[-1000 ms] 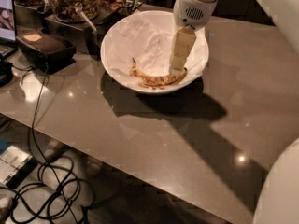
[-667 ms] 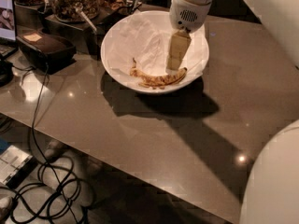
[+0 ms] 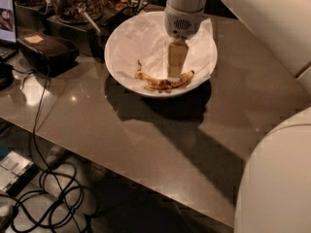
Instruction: Pick banana from white bowl
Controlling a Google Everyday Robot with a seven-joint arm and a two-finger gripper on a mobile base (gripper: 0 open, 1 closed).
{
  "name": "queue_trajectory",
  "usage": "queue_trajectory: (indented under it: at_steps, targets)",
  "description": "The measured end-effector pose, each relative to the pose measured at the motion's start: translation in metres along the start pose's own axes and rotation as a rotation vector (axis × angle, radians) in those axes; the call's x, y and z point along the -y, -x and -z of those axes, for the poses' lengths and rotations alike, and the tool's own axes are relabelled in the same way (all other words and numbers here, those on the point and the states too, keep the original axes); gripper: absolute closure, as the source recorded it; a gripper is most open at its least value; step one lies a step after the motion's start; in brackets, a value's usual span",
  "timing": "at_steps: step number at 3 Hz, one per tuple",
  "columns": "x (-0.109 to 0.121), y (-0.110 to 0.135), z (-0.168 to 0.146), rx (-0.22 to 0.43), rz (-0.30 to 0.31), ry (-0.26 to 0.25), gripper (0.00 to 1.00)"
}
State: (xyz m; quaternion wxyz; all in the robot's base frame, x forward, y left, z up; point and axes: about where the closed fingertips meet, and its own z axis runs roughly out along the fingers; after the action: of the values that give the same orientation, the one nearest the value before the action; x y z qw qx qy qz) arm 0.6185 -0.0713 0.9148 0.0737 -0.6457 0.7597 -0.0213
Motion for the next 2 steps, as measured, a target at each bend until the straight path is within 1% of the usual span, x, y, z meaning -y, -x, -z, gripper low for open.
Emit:
queue_trajectory:
  at_steps: [1, 2]
  targets:
    - [0.000, -0.002, -0.018, -0.052, 0.011, 0.014, 0.36]
    - [0.002, -0.005, -0.029, -0.081, 0.019, 0.022, 0.36]
